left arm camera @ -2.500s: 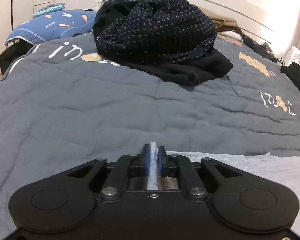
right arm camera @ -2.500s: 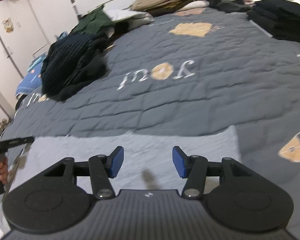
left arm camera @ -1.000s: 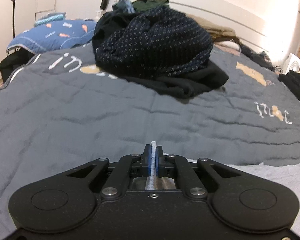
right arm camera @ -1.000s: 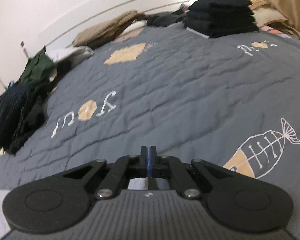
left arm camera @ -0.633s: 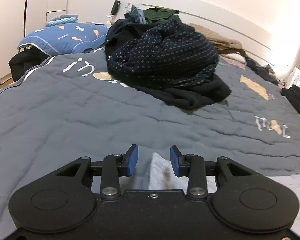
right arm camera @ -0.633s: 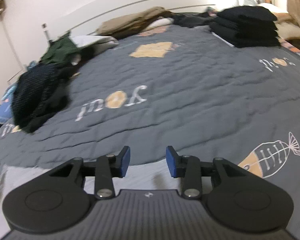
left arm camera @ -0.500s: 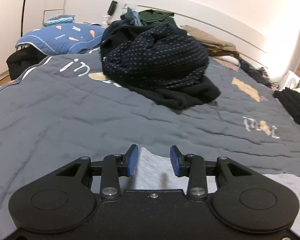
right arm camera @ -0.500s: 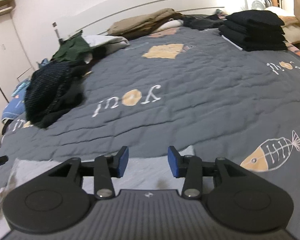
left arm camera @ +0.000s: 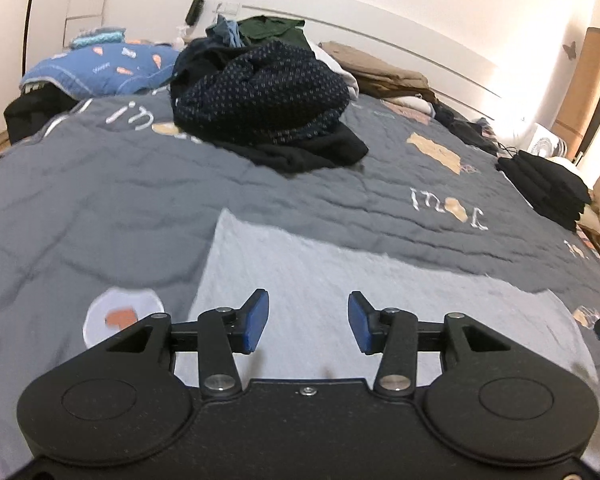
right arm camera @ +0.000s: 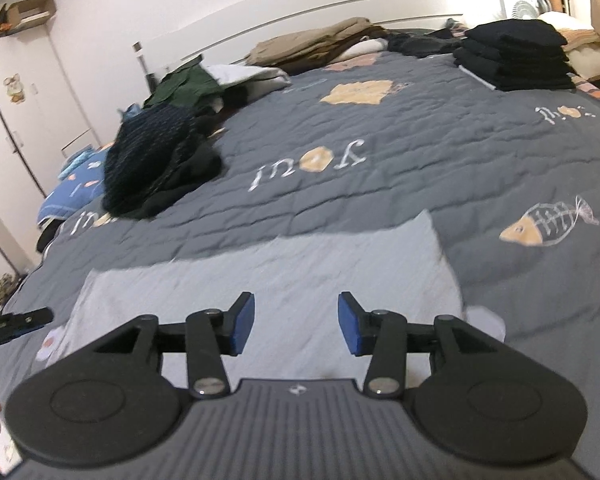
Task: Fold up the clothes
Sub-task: 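Pull both grippers back to view the folded grey shirt rectangle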
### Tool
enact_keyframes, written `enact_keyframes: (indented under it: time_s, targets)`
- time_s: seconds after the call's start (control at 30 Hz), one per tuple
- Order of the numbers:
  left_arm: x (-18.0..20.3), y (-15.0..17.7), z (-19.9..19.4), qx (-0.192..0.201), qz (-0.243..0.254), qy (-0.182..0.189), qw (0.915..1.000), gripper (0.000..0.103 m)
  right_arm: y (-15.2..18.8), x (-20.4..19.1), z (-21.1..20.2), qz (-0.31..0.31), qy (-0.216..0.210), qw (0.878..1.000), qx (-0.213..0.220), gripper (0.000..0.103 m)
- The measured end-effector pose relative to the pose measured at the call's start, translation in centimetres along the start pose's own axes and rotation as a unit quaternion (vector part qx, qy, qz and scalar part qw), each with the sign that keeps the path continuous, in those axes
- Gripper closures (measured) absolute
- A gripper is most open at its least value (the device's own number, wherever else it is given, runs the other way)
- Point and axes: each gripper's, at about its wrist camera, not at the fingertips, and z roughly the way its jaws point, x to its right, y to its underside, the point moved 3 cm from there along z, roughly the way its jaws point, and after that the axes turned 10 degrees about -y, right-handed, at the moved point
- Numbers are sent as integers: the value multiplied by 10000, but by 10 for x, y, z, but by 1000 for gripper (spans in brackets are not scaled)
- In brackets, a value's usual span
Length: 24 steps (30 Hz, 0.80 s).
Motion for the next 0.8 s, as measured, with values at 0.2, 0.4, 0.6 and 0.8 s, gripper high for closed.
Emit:
enact_keyframes:
  time_s: [0.2, 0.4, 0.6, 0.8]
  targets:
    - [9, 24, -24, -115, 182, 91, 9997, 59, 34, -18, -19, -13, 6, 10000, -89, 58]
    - [11, 44, -46, -146, 481, 69, 9987, 52, 55, -28, -40, -108, 123, 9998, -135, 57]
    - [14, 67, -64, -211, 686, 41, 9974, 50, 73, -31, -62, -19, 211, 9997, -124, 56]
    - [22, 94, -80, -319, 849, 91, 9958, 48, 97, -40, -71, -67, 198, 9995, -236, 55]
